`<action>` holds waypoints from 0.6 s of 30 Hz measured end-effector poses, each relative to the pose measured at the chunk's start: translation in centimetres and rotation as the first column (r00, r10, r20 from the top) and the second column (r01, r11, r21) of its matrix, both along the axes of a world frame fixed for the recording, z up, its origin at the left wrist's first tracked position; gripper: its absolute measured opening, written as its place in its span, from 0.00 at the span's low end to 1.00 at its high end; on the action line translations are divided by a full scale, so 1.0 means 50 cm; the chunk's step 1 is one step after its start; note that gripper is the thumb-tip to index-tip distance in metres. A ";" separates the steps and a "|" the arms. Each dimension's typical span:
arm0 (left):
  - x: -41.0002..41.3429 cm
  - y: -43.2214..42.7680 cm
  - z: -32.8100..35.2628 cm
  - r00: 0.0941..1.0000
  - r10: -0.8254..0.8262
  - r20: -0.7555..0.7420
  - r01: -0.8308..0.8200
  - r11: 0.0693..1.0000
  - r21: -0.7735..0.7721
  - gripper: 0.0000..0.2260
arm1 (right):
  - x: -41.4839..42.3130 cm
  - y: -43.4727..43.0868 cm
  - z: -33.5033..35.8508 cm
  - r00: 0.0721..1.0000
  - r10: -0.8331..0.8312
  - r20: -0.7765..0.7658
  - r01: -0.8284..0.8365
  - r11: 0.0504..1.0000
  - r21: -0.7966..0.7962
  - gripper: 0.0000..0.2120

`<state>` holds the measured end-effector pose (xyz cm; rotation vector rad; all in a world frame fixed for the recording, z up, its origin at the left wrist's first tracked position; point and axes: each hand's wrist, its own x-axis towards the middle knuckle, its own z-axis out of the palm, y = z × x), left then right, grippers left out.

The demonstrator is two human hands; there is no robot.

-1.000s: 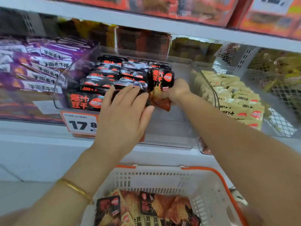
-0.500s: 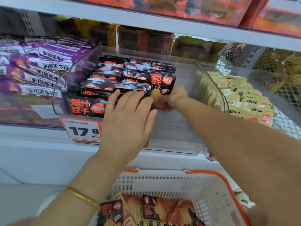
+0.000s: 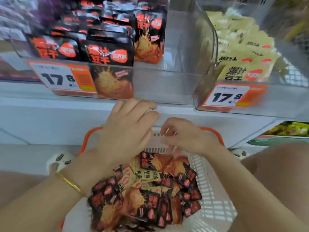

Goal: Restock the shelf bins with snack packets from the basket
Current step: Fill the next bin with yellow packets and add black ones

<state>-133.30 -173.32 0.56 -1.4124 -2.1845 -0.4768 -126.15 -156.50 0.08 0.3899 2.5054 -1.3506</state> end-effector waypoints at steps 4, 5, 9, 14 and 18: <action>0.011 -0.001 -0.083 0.992 0.038 0.122 0.000 0.954 -0.298 0.16 | 0.014 0.039 -0.341 0.918 0.123 0.377 -0.276 0.881 0.385 0.10; 0.011 0.000 -0.101 0.989 0.050 0.142 0.000 0.944 -0.330 0.16 | 0.029 0.043 -0.399 0.904 0.110 0.413 -0.301 0.849 0.434 0.15; 0.014 0.005 -0.149 0.979 0.071 0.191 0.010 0.919 -0.395 0.08 | 0.092 0.061 -0.505 0.861 -0.110 0.496 -0.193 0.832 0.520 0.43; 0.007 0.012 -0.165 0.971 0.083 0.223 0.016 0.913 -0.408 0.05 | 0.112 0.044 -0.536 0.821 -0.121 0.557 -0.303 0.736 0.606 0.45; 0.000 0.020 -0.171 0.958 0.113 0.265 0.014 0.900 -0.435 0.06 | 0.106 0.040 -0.524 0.857 -0.217 0.468 -0.129 0.788 0.602 0.27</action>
